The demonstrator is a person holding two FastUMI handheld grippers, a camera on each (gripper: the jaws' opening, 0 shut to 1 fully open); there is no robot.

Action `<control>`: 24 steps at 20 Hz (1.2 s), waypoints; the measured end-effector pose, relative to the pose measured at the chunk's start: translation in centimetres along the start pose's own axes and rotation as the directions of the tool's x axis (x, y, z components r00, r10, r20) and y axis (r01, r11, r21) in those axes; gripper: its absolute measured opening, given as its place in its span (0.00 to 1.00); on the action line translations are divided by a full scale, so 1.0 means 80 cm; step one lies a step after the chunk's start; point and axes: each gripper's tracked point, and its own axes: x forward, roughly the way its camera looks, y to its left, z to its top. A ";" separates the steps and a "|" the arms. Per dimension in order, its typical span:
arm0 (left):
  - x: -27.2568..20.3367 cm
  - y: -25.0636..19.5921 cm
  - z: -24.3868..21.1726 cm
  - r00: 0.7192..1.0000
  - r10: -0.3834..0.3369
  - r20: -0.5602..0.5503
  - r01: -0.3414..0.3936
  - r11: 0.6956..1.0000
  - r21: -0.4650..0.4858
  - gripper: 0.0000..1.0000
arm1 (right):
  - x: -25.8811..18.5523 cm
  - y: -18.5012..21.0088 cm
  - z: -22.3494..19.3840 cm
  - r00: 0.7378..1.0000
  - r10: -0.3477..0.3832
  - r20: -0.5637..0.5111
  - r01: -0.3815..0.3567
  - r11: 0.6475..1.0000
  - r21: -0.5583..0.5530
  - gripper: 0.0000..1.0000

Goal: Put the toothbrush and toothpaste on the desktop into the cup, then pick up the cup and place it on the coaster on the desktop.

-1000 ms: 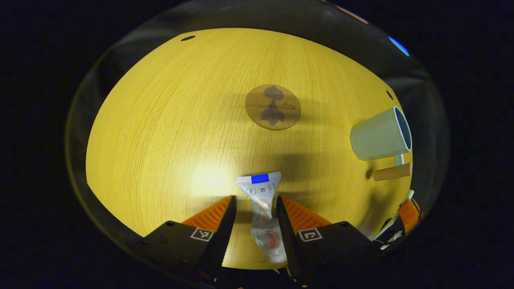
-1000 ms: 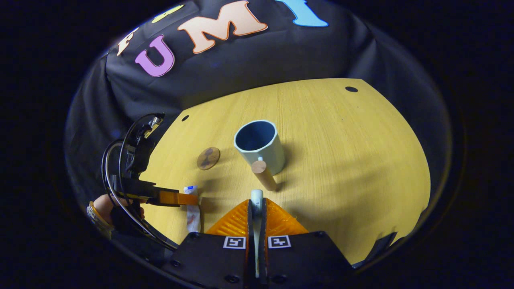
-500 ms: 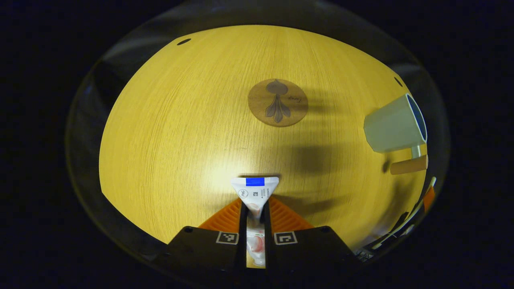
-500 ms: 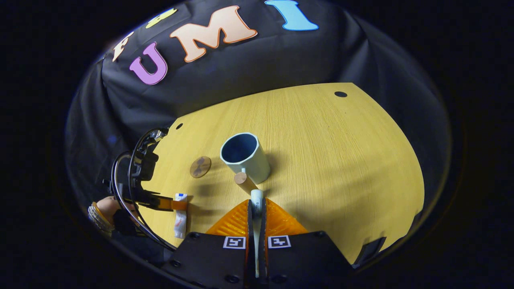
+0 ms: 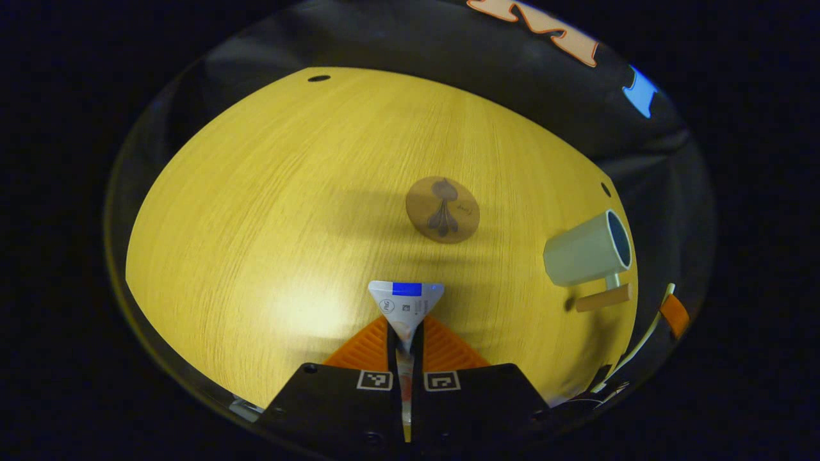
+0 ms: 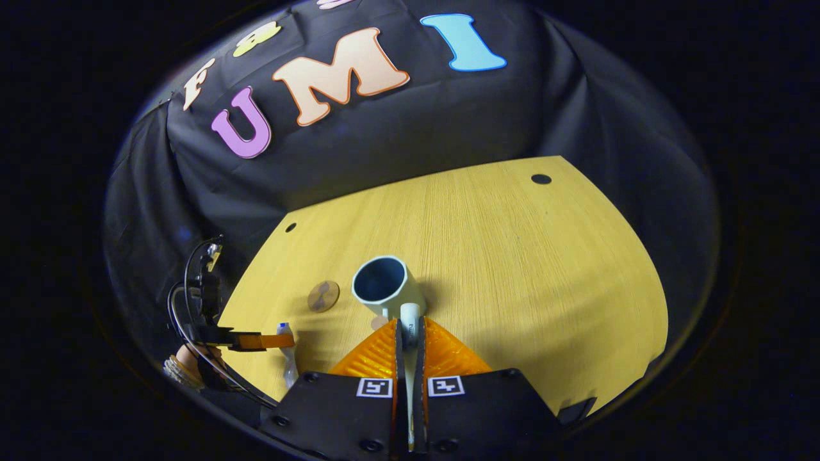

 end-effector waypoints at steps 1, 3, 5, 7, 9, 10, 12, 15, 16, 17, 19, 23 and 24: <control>-0.005 -0.009 0.015 0.999 -0.011 0.031 0.011 1.000 0.012 0.03 | 0.001 -0.002 0.011 1.000 -0.004 0.017 0.004 1.000 -0.003 0.06; -0.020 -0.011 0.024 0.997 -0.045 0.057 0.045 0.999 0.000 0.03 | 0.002 -0.006 0.033 0.999 -0.004 0.048 0.003 1.000 0.008 0.06; -0.028 -0.032 0.029 0.993 -0.088 0.083 0.091 0.995 -0.030 0.04 | 0.006 -0.001 0.059 0.996 0.019 0.083 -0.021 1.000 0.022 0.06; -0.033 -0.049 0.031 0.988 -0.110 0.107 0.116 0.992 -0.055 0.04 | 0.008 -0.002 0.088 0.990 0.036 0.133 -0.037 0.999 0.008 0.06; -0.036 -0.058 0.032 0.983 -0.133 0.124 0.143 0.987 -0.078 0.03 | 0.013 0.004 0.115 0.982 0.068 0.178 -0.068 0.998 -0.004 0.05; -0.037 -0.069 0.030 0.979 -0.157 0.131 0.170 0.982 -0.088 0.05 | 0.018 0.008 0.128 0.977 0.084 0.198 -0.084 0.996 -0.006 0.06; -0.044 -0.090 0.027 0.965 -0.204 0.165 0.222 0.969 -0.103 0.03 | 0.029 0.016 0.145 0.970 0.110 0.219 -0.108 0.994 -0.017 0.05; -0.048 -0.101 0.013 0.962 -0.215 0.166 0.235 0.966 -0.107 0.03 | 0.047 0.041 0.171 0.950 0.169 0.263 -0.166 0.986 -0.032 0.06; -0.048 -0.102 0.010 0.965 -0.205 0.164 0.223 0.969 -0.101 0.03 | 0.053 0.049 0.176 0.944 0.186 0.272 -0.183 0.982 -0.037 0.05; -0.048 -0.103 0.007 0.966 -0.200 0.165 0.217 0.972 -0.094 0.03 | 0.057 0.060 0.181 0.934 0.210 0.290 -0.206 0.978 -0.043 0.05; -0.050 -0.104 0.008 0.965 -0.193 0.177 0.210 0.974 -0.084 0.03 | 0.067 0.073 0.194 0.910 0.238 0.341 -0.225 0.971 -0.077 0.05; -0.072 -0.101 0.023 0.945 -0.182 0.271 0.204 0.977 -0.058 0.03 | 0.098 0.095 0.201 0.863 0.298 0.409 -0.250 0.954 -0.166 0.05; -0.078 -0.100 0.027 0.936 -0.180 0.301 0.202 0.979 -0.043 0.03 | 0.104 0.100 0.198 0.852 0.317 0.416 -0.267 0.948 -0.175 0.06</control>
